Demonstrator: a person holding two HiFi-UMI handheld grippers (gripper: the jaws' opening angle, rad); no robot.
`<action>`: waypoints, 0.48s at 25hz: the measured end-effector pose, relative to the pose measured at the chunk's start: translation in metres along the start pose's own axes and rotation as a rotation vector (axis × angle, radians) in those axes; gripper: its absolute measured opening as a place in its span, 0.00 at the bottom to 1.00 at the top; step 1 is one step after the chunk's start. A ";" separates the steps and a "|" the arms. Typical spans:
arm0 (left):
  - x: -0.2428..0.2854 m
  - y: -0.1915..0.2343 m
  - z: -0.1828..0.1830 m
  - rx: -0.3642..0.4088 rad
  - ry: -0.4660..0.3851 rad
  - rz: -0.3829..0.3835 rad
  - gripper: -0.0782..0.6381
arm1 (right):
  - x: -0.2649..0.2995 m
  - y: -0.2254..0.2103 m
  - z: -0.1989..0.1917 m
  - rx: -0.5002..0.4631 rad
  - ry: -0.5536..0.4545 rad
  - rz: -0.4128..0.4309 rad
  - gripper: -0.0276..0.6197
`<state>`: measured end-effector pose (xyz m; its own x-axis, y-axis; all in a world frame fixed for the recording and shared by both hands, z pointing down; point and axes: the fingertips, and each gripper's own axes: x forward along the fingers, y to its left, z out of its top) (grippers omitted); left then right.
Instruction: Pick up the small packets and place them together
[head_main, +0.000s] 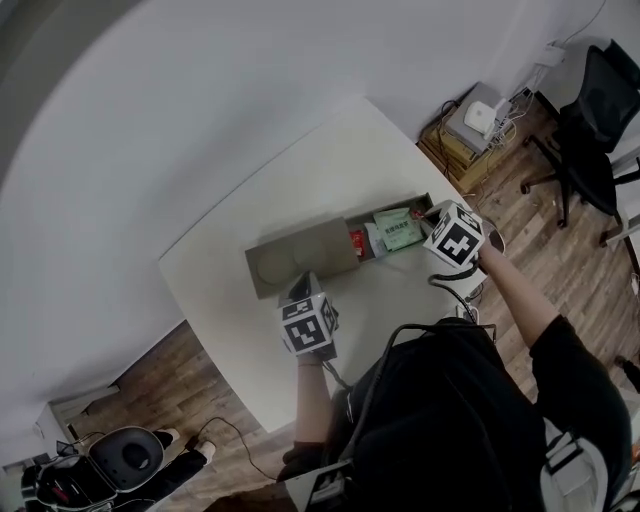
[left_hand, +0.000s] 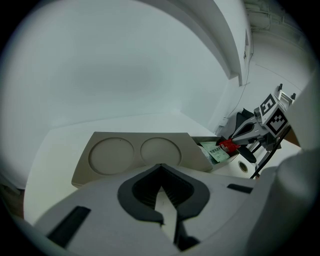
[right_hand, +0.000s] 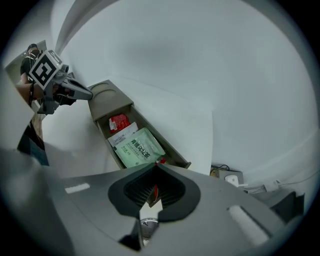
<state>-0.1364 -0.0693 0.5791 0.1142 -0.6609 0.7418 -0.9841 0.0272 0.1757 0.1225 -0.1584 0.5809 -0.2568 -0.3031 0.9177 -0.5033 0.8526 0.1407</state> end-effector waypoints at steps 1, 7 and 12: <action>0.000 0.000 0.000 -0.002 -0.001 -0.001 0.10 | -0.004 -0.001 0.002 -0.002 -0.007 -0.005 0.05; -0.004 -0.003 -0.012 -0.009 -0.013 -0.001 0.10 | -0.031 0.009 0.031 -0.037 -0.136 -0.046 0.05; -0.003 0.000 -0.003 -0.006 -0.018 0.005 0.11 | -0.044 0.028 0.100 -0.151 -0.263 -0.026 0.05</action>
<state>-0.1359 -0.0654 0.5787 0.1068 -0.6740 0.7310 -0.9838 0.0347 0.1758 0.0368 -0.1638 0.5069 -0.4602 -0.4086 0.7882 -0.3892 0.8908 0.2346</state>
